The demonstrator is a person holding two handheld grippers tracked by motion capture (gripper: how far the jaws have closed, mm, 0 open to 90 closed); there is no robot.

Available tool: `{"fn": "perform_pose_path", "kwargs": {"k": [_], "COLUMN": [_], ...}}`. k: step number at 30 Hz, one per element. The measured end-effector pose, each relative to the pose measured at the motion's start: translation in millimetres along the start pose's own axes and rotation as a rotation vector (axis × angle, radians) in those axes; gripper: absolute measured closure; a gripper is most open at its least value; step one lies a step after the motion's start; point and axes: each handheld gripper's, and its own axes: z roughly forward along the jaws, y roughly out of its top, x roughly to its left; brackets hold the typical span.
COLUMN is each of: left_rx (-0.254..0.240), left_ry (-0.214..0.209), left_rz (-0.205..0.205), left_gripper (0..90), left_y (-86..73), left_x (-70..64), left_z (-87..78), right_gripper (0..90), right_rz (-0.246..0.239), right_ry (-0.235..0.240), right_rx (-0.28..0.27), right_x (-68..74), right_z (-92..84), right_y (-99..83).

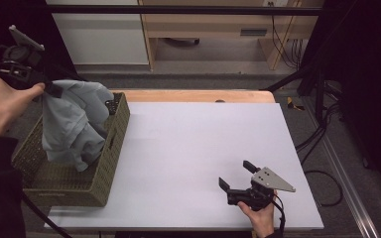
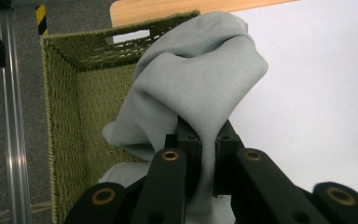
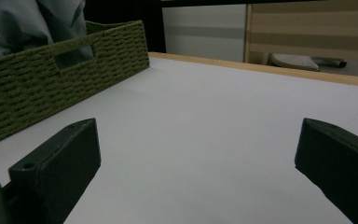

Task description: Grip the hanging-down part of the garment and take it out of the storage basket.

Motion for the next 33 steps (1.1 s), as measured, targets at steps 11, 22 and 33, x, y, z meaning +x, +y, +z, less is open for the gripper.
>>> {"fn": "perform_pose_path", "kwargs": {"k": [11,22,33], "left_rx": [-0.023,-0.026,-0.024], "left_ry": [0.014,0.015,0.016], "left_rz": [0.018,0.028,0.04], "left_gripper": [84.8,84.8,84.8], "left_y": [4.4,4.7,4.6], "left_x": [-7.7,-11.5,-13.0], "left_z": [-18.9,-22.4,-25.1], "right_gripper": [0.8,2.1,3.8], "right_rz": [-0.035,-0.063,-0.028], "right_ry": [0.153,0.288,0.372], "right_rx": [-0.034,-0.027,-0.018], "right_x": [38.8,94.9,134.4], "right_z": [44.2,116.6,176.3], "right_y": [35.8,69.6,87.1]}}
